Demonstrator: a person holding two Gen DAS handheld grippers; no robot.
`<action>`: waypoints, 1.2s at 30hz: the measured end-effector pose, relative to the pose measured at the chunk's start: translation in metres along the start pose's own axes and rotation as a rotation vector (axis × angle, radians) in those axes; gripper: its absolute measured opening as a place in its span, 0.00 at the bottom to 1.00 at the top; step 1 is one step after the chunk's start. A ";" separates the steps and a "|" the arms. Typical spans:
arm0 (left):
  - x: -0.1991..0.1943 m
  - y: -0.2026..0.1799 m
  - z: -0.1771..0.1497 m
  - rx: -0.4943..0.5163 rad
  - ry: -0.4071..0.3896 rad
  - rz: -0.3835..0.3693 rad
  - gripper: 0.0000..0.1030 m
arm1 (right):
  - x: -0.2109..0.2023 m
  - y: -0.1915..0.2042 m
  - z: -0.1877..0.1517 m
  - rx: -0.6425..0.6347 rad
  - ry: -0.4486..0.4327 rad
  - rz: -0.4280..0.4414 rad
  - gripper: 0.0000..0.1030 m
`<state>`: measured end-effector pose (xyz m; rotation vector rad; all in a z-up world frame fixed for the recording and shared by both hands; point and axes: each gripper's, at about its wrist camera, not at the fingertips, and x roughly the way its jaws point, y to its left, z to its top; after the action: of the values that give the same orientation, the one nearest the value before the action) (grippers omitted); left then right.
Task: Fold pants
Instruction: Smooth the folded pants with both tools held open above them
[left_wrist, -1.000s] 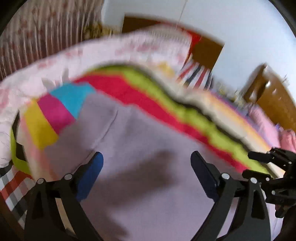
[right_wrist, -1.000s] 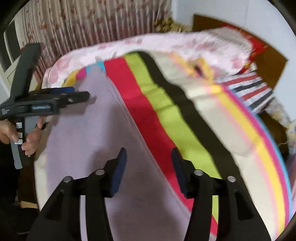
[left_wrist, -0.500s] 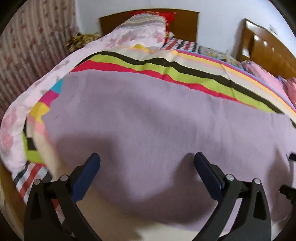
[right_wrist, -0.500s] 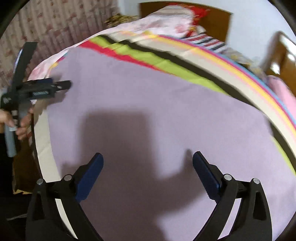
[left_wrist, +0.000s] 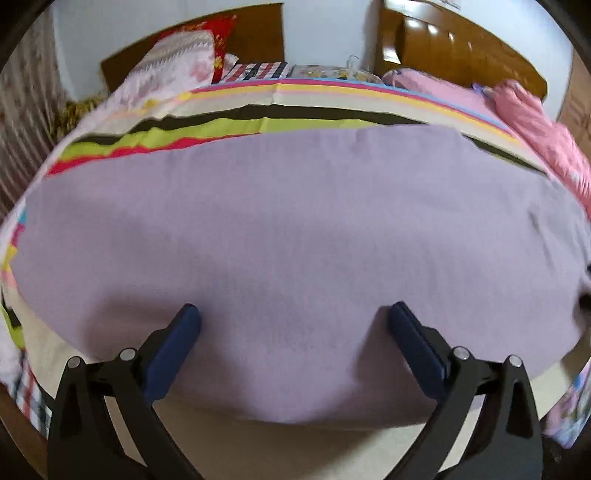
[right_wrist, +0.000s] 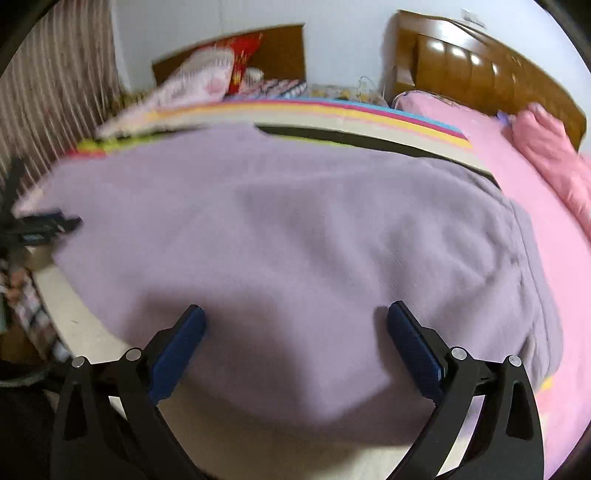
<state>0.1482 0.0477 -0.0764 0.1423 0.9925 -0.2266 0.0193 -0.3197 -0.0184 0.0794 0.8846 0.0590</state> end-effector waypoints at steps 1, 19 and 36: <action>0.000 0.000 0.001 0.005 0.015 0.004 0.99 | -0.008 -0.002 0.000 0.004 -0.028 -0.024 0.93; -0.015 -0.011 -0.024 -0.013 -0.028 0.032 0.99 | 0.003 -0.040 -0.032 0.077 -0.142 -0.071 0.96; 0.004 -0.170 0.104 0.218 -0.153 -0.301 0.98 | 0.011 -0.051 0.083 0.016 -0.048 -0.035 0.95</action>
<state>0.1919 -0.1402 -0.0259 0.1712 0.8329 -0.6129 0.0915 -0.3731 0.0203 0.0803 0.8387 0.0173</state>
